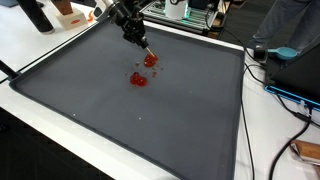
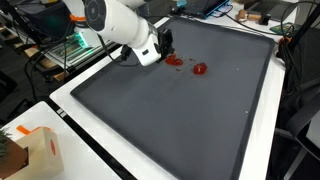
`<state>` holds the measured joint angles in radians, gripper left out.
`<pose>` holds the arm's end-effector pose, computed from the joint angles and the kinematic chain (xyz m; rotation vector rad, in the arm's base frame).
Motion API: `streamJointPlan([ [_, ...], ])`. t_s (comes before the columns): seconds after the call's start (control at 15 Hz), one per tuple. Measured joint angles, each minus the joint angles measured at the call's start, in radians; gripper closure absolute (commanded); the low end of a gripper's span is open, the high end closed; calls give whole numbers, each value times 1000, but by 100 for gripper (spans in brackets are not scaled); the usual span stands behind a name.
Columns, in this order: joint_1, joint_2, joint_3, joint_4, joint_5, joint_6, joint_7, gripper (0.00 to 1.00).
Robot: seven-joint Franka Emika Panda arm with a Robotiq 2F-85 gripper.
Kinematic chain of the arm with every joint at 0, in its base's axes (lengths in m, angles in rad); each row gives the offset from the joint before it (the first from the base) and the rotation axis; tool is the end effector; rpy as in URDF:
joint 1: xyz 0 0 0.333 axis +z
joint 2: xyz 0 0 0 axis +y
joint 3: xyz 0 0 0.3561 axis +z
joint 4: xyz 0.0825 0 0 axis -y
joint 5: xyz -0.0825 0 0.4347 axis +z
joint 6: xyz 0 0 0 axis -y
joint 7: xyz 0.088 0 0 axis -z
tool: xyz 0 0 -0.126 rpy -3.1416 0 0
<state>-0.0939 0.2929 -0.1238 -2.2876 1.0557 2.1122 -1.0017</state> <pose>0.5303 -0.0638 0.1900 -2.3306 0.0072 -0.0967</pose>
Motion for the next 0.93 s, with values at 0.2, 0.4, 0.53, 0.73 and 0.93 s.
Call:
streamJointPlan([
  [0.2, -2, 1, 1, 6, 0, 0, 0, 97],
  [0.4, -2, 0, 4, 11, -1, 0, 4, 97],
  [0.53, -2, -3, 7, 12, -3, 0, 7, 97],
  [0.73, -1, -14, 18, 12, -6, 0, 13, 97],
  [0.93, 3, -38, 30, 11, -6, 2, 45, 97],
])
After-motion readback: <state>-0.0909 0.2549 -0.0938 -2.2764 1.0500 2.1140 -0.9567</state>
